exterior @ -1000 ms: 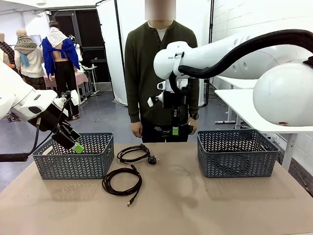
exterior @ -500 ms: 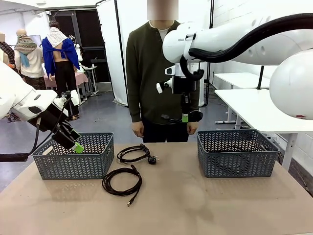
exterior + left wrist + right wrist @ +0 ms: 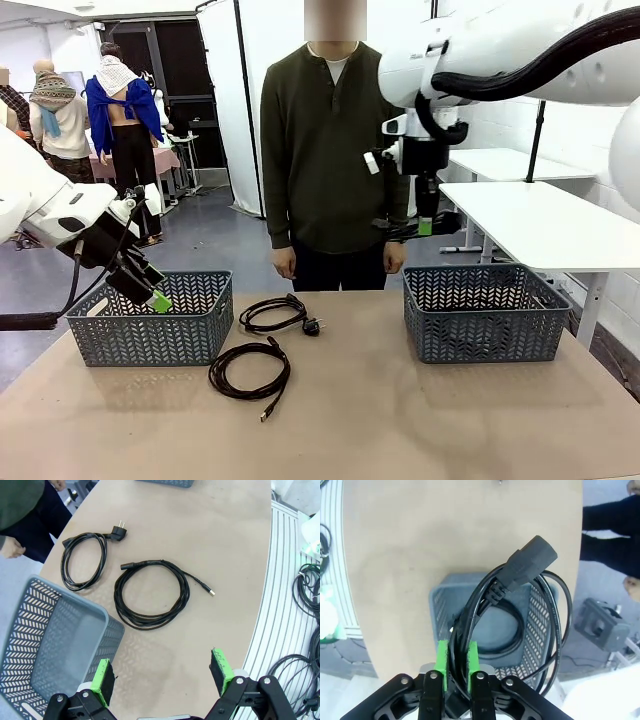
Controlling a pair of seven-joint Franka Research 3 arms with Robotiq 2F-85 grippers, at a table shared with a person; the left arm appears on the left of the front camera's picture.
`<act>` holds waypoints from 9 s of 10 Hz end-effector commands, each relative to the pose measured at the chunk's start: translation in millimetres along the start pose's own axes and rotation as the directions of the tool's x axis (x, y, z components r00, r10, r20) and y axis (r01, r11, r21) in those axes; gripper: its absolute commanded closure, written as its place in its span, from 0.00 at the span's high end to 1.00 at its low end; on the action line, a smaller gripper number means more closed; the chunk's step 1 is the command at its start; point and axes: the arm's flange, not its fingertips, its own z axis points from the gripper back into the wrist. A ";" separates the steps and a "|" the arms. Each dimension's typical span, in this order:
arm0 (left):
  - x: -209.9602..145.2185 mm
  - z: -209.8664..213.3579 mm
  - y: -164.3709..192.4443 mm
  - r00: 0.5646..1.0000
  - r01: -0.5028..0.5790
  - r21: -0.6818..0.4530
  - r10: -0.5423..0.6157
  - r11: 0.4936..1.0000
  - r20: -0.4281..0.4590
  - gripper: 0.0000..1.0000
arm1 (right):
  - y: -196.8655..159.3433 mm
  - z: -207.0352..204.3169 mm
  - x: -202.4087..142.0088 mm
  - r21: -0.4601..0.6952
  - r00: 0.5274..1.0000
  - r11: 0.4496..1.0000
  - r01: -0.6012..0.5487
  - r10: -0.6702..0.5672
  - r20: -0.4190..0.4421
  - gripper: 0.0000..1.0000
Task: Organize the cables according to human instructions.
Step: Pick up a bundle of cables and place it in the basket indicated by the human.
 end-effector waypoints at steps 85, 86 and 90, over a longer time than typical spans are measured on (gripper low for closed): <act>-2.1 0.4 4.2 1.000 0.012 -0.016 -0.012 1.000 0.017 1.00 | 146.8 -105.4 76.7 0.032 0.808 0.848 0.529 -0.515 0.286 1.00; -2.1 0.4 4.2 1.000 0.012 -0.016 -0.012 1.000 0.017 1.00 | 146.9 -104.0 91.1 0.026 0.790 0.824 0.566 -0.551 0.270 1.00; -2.1 0.4 4.2 1.000 0.012 -0.016 -0.012 1.000 0.017 1.00 | 135.4 -113.6 149.6 0.019 0.678 0.699 0.715 -0.699 0.226 1.00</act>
